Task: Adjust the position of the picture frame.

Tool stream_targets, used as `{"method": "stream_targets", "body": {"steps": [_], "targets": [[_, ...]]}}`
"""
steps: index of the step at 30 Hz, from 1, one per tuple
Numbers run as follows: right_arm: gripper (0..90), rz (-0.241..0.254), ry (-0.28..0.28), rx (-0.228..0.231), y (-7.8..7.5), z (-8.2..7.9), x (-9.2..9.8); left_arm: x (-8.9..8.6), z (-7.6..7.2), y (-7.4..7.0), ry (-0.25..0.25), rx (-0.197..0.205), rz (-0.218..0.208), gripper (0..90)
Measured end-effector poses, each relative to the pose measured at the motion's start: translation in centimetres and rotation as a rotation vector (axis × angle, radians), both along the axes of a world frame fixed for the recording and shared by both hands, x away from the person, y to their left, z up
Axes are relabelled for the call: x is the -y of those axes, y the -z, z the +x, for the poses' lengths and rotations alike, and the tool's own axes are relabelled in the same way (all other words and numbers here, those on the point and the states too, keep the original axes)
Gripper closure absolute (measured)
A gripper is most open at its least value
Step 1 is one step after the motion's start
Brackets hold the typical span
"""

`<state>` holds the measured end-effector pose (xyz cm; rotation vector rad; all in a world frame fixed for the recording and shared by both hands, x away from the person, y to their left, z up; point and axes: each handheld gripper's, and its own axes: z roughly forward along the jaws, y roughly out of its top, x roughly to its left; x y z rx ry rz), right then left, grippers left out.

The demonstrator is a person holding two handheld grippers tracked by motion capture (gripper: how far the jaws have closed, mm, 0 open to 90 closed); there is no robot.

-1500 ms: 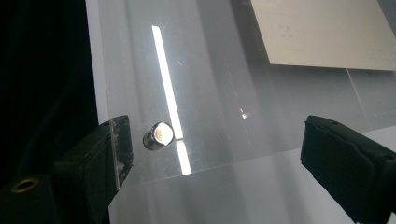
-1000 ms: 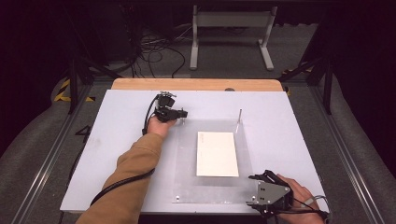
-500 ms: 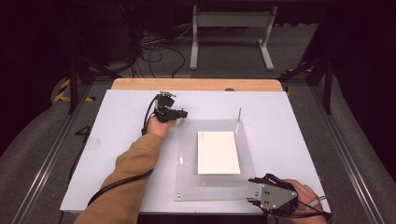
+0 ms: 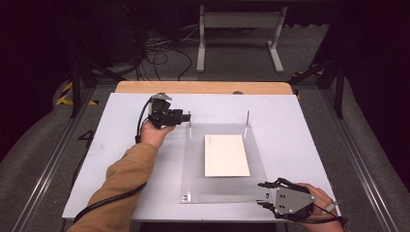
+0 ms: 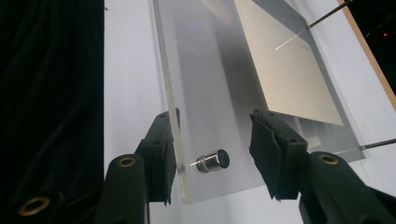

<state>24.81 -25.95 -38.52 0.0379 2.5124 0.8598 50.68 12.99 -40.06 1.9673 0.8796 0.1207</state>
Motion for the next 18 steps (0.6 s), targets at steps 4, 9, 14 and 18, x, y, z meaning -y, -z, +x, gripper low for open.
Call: {"method": "stream_targets", "body": {"steps": [4,9,14,18], "targets": [[54.2,0.019,0.002,0.002,-0.6,0.1,0.2,-1.1,-1.7,-0.4,0.021,0.048,0.020,43.0],[57.1,0.053,0.015,0.011,-1.5,0.3,0.6,-2.8,-3.6,-0.4,0.032,0.089,0.039,40.6],[59.7,0.115,0.012,0.009,-2.9,0.8,1.0,-4.8,-6.0,0.2,0.017,0.120,0.057,39.3],[61.0,0.170,0.007,-0.001,-3.9,1.5,1.3,-5.8,-7.8,0.7,-0.011,0.148,0.080,38.2]]}}
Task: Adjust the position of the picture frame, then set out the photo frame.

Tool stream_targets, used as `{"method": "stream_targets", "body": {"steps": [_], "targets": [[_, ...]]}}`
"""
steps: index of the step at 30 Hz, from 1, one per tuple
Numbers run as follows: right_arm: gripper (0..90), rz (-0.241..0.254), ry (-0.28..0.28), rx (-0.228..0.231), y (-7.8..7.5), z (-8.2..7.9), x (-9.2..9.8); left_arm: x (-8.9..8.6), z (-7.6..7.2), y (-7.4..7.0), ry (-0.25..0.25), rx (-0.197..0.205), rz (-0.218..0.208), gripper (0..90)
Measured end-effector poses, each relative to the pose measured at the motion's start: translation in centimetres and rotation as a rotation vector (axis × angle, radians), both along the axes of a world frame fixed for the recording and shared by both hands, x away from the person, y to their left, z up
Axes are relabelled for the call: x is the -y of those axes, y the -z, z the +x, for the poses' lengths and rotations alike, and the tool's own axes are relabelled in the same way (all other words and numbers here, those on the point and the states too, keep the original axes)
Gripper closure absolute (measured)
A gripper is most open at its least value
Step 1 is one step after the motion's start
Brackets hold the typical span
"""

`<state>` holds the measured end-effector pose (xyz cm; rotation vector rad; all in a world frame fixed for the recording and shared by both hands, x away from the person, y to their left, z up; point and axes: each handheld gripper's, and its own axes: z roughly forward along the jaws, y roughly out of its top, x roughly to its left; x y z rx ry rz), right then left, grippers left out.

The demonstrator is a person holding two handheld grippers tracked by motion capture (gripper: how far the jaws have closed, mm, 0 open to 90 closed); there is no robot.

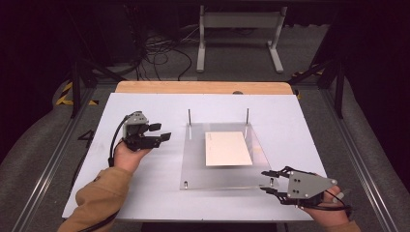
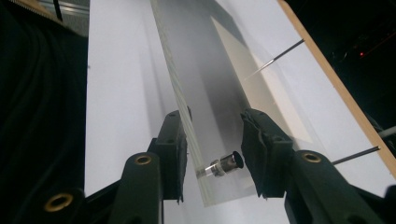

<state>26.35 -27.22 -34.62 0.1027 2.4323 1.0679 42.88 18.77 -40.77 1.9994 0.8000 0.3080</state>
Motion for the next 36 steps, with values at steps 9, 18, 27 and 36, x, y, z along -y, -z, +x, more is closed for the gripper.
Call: {"method": "stream_targets", "body": {"steps": [9,18,27,36], "targets": [[64.1,0.055,0.005,0.005,-1.9,1.1,0.3,-0.3,-2.5,-0.5,0.021,0.064,0.016,35.8],[64.3,0.107,0.025,-0.026,-3.3,2.3,0.6,-1.9,-3.1,0.3,-0.032,0.072,0.033,33.9],[64.5,0.133,0.036,-0.018,-4.1,2.9,0.7,-2.2,-3.7,1.0,-0.045,0.084,0.050,32.2],[65.5,0.184,0.038,-0.012,-4.9,4.2,0.8,-3.2,-4.4,1.2,-0.070,0.080,0.045,32.1]]}}
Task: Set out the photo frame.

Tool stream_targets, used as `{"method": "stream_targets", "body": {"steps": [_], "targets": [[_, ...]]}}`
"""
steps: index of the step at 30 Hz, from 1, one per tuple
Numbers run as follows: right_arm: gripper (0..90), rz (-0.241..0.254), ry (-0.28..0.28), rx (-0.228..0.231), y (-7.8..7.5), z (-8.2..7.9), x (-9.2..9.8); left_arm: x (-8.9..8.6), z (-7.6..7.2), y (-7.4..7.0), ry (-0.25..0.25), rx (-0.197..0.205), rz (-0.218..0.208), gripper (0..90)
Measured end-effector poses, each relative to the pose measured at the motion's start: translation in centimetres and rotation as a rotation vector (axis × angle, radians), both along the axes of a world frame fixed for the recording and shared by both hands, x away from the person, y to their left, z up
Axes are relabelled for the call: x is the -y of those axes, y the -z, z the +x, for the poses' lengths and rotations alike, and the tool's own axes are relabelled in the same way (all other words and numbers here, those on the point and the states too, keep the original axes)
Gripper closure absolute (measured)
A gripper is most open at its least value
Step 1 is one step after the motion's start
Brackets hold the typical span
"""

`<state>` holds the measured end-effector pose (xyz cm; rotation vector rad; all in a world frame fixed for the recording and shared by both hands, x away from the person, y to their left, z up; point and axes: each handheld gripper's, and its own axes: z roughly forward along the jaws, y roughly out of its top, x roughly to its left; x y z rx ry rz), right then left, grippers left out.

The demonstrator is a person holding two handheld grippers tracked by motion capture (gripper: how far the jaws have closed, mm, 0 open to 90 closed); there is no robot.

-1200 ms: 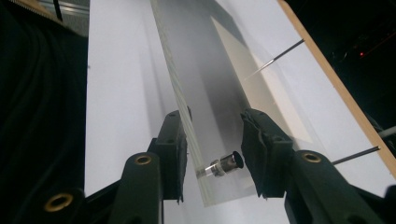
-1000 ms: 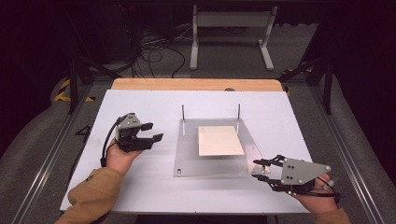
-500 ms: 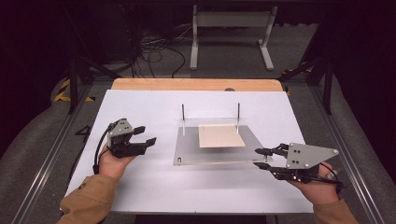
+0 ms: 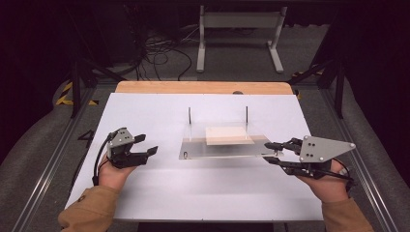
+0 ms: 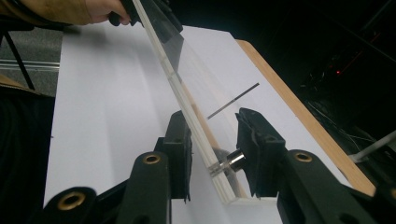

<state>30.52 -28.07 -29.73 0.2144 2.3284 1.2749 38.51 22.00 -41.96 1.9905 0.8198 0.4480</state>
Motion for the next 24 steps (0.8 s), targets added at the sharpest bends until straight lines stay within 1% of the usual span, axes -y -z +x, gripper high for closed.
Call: {"method": "stream_targets", "body": {"steps": [1,2,5,7,10,12,13,17,18,19,20,24], "targets": [[65.5,0.004,-0.003,-0.003,-0.1,0.2,0.0,-0.1,-0.1,0.0,-0.005,-0.004,-0.006,32.1],[65.6,0.010,-0.004,-0.005,-0.2,0.4,0.1,-0.3,-0.2,0.1,-0.011,-0.006,-0.003,32.1],[65.6,0.021,-0.004,0.001,-0.5,0.9,0.1,-0.6,-0.5,0.3,-0.019,-0.014,-0.008,32.2],[65.5,0.031,-0.003,0.009,-0.8,1.2,0.1,-0.9,-0.6,0.3,-0.028,-0.010,0.001,32.2],[65.5,0.043,-0.002,0.016,-1.1,1.5,0.2,-1.1,-0.7,0.4,-0.027,-0.011,-0.006,32.2],[65.2,0.067,-0.002,0.028,-1.4,2.2,0.3,-1.3,-0.9,0.4,-0.037,-0.013,-0.012,32.1],[65.1,0.075,-0.002,0.031,-1.5,2.4,0.3,-1.3,-0.9,0.4,-0.033,-0.011,-0.011,32.1],[64.7,0.095,0.003,0.046,-1.8,2.9,0.4,-1.3,-0.8,0.4,-0.032,-0.010,-0.012,32.2],[64.5,0.112,0.004,0.060,-2.0,3.4,0.4,-1.3,-0.8,0.4,-0.031,-0.011,-0.010,32.1],[64.4,0.117,0.004,0.062,-2.0,3.5,0.5,-1.3,-0.8,0.5,-0.035,-0.012,-0.011,32.2],[64.3,0.126,0.003,0.063,-2.1,3.7,0.5,-1.2,-0.8,0.5,-0.031,-0.016,-0.022,32.2],[63.8,0.160,0.008,0.066,-2.4,4.6,0.6,-1.2,-0.6,0.6,-0.026,-0.018,-0.018,32.1]]}}
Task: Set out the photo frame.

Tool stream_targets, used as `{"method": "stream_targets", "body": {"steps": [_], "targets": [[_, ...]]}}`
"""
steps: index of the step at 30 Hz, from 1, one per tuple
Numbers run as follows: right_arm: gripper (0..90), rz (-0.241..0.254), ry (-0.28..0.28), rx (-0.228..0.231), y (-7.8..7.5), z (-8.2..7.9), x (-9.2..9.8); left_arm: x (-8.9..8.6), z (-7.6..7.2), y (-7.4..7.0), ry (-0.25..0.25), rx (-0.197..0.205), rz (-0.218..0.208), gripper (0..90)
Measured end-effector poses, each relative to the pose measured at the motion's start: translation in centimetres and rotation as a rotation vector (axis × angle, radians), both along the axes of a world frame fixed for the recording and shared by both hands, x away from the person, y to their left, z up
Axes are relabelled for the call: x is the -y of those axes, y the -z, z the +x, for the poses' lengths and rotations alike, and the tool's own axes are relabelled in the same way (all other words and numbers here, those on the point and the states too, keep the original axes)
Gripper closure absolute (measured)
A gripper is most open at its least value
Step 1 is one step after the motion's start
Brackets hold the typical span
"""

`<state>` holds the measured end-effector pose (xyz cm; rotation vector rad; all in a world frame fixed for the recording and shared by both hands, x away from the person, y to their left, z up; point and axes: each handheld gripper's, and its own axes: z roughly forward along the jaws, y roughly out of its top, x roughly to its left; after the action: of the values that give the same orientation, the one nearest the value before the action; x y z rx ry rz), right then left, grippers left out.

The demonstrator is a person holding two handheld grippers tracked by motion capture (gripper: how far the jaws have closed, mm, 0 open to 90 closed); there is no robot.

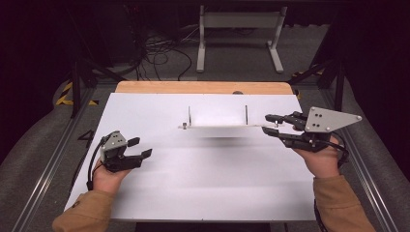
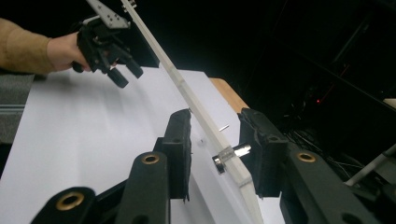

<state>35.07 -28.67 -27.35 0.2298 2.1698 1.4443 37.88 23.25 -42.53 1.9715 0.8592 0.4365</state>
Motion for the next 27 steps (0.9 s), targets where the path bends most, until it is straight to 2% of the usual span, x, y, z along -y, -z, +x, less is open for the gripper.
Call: {"method": "stream_targets", "body": {"steps": [12,13,22,27], "targets": [[61.3,0.089,0.031,0.016,-0.9,2.6,0.0,-0.2,-0.4,0.1,-0.013,0.003,0.003,32.2],[60.9,0.100,0.038,0.015,-1.0,2.8,0.0,-0.2,-0.5,0.1,-0.003,0.010,0.006,32.3],[59.3,0.149,0.057,0.010,-1.7,4.8,-0.1,-0.1,-0.6,0.4,-0.003,-0.006,0.005,32.1],[58.2,0.180,0.062,0.009,-1.9,5.9,-0.1,-0.1,-0.5,0.3,0.006,0.002,0.008,32.1]]}}
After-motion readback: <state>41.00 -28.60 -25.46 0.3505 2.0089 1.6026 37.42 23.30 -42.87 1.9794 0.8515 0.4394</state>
